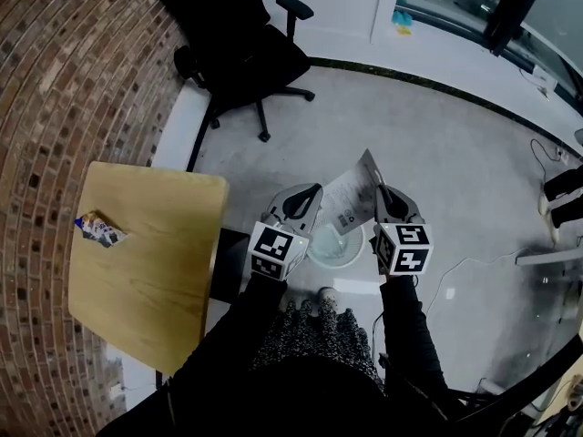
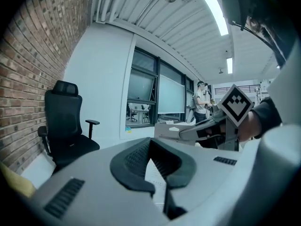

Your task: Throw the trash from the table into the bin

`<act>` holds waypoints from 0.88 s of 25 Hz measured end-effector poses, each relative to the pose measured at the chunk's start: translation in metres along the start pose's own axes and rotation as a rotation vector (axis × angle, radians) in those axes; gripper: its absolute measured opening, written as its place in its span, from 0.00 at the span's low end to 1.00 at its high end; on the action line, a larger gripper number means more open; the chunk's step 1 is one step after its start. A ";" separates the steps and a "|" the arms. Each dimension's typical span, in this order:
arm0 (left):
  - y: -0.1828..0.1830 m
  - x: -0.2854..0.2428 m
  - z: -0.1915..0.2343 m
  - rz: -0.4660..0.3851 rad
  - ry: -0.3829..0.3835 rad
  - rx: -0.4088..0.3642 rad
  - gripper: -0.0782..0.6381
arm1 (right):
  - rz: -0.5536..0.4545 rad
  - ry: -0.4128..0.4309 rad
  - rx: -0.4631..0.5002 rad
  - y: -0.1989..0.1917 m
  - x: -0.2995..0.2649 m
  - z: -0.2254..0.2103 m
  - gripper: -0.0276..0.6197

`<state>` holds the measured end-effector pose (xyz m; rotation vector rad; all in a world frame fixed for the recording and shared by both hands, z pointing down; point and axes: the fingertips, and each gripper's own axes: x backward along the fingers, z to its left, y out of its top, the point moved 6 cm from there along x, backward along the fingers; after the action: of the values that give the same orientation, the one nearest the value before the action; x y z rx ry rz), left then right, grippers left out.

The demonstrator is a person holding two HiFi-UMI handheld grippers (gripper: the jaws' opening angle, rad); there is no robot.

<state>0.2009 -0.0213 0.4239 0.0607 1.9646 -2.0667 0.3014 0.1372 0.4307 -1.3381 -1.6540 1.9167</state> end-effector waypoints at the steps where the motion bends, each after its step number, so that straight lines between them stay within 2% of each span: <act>1: -0.003 -0.001 -0.001 0.003 -0.008 0.002 0.12 | 0.011 0.000 0.002 -0.006 0.000 -0.001 0.06; 6: -0.024 -0.006 -0.008 0.039 -0.043 0.002 0.12 | 0.055 -0.004 -0.007 -0.039 -0.002 -0.008 0.06; 10: -0.044 -0.016 -0.010 0.085 -0.065 -0.027 0.12 | 0.063 0.001 -0.024 -0.057 -0.012 -0.013 0.06; 18: -0.090 -0.034 -0.021 0.124 -0.104 -0.010 0.12 | 0.099 -0.019 0.017 -0.098 -0.028 -0.022 0.06; 22: -0.113 -0.048 -0.021 0.149 -0.112 -0.033 0.12 | 0.119 -0.035 0.027 -0.126 -0.034 -0.028 0.06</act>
<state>0.2169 0.0114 0.5431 0.0803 1.8678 -1.9016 0.2973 0.1695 0.5598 -1.4303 -1.5912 2.0322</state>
